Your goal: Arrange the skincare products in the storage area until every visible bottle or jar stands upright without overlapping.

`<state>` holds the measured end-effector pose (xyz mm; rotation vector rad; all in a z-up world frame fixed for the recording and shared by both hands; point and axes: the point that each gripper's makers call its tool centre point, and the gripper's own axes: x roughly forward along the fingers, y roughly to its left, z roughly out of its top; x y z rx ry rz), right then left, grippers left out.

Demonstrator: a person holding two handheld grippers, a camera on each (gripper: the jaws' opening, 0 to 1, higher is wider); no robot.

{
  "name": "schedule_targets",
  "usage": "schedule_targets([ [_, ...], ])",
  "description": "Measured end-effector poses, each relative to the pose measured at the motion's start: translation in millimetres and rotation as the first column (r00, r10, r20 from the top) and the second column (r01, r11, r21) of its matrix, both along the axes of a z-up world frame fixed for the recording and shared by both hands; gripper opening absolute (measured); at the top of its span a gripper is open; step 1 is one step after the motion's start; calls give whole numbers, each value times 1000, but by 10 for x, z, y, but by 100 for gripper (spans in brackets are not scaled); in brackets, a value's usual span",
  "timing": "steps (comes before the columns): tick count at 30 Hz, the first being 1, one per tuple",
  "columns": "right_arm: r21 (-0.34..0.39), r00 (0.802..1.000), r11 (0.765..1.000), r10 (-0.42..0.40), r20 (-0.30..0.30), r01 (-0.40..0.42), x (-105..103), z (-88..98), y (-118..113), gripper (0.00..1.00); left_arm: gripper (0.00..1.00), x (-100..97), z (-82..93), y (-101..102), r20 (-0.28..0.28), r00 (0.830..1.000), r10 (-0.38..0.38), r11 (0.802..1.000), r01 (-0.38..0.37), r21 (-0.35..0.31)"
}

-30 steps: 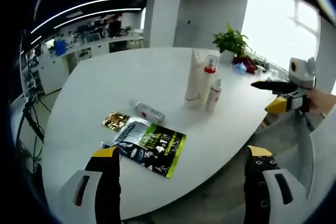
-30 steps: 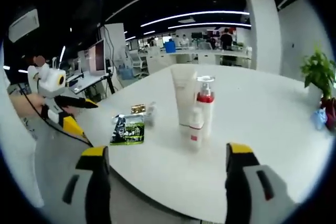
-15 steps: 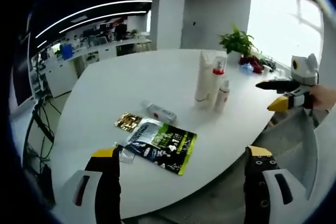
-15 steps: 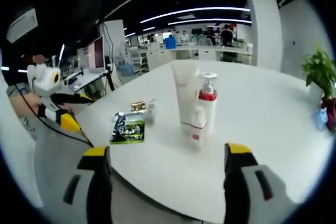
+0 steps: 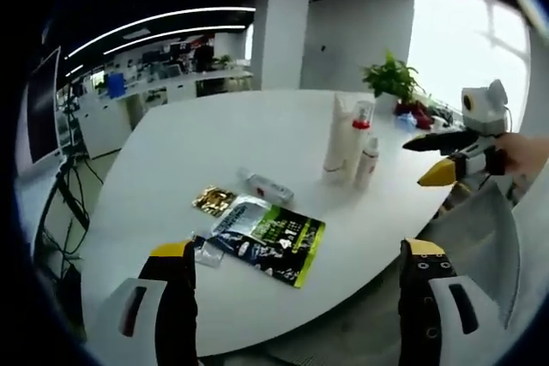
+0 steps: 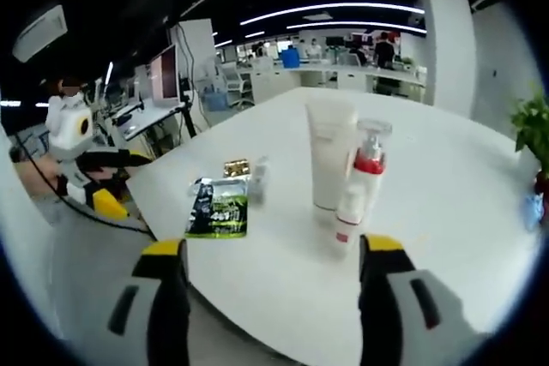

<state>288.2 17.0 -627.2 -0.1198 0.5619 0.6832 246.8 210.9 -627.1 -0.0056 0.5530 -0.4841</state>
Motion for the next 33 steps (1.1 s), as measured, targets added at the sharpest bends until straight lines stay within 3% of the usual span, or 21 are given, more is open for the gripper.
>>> schedule_targets([
  [13,-49,992,991,124,-10,-124,281,-155,590,74,97,39,-6,29,10,1000,0,1000,0,-21],
  [23,-53,987,986,157,-22,-158,452,-273,930,68,96,34,-5,36,12,1000,4,999,-4,-40],
  [33,-104,988,982,155,-17,-156,865,-495,1225,55,94,18,-13,42,-4,1000,9,996,-10,-88],
])
